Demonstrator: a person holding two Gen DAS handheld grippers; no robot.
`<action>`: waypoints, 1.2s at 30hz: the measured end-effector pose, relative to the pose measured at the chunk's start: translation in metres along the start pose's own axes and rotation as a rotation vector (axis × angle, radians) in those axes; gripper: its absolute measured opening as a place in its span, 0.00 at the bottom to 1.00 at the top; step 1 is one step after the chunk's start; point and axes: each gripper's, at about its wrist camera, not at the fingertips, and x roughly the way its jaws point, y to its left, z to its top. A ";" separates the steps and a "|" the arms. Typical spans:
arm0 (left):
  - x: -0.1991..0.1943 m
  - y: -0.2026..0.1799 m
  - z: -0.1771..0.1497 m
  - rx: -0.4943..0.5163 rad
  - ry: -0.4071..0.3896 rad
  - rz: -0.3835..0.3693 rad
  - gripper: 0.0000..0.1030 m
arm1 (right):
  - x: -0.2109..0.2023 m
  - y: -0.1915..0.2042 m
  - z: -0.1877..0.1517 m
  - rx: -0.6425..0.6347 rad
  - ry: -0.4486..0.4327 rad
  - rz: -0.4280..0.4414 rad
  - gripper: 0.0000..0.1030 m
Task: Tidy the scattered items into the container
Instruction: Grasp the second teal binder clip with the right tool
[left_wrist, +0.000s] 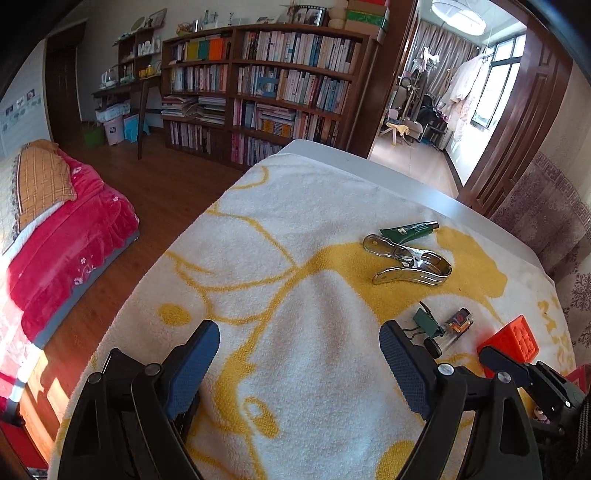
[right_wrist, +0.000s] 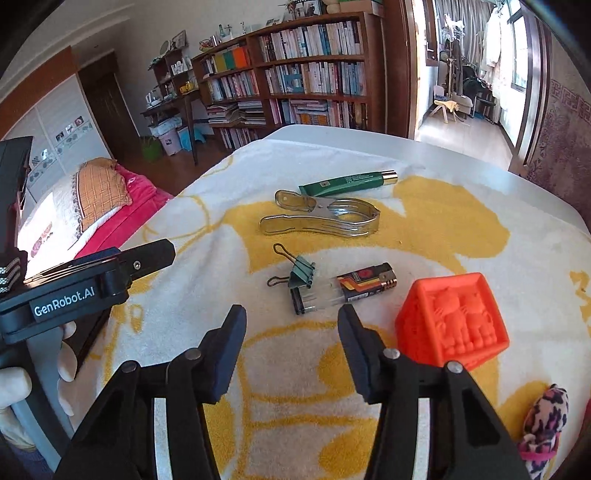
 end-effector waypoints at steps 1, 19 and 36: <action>0.002 0.002 0.000 -0.006 0.004 -0.003 0.88 | 0.004 0.000 0.004 0.004 0.005 0.004 0.54; 0.021 -0.007 -0.014 0.013 0.064 -0.032 0.88 | 0.051 -0.005 0.026 -0.032 0.057 -0.051 0.23; 0.029 -0.075 -0.020 0.227 0.093 -0.065 0.88 | -0.057 -0.065 -0.002 0.158 -0.135 -0.085 0.20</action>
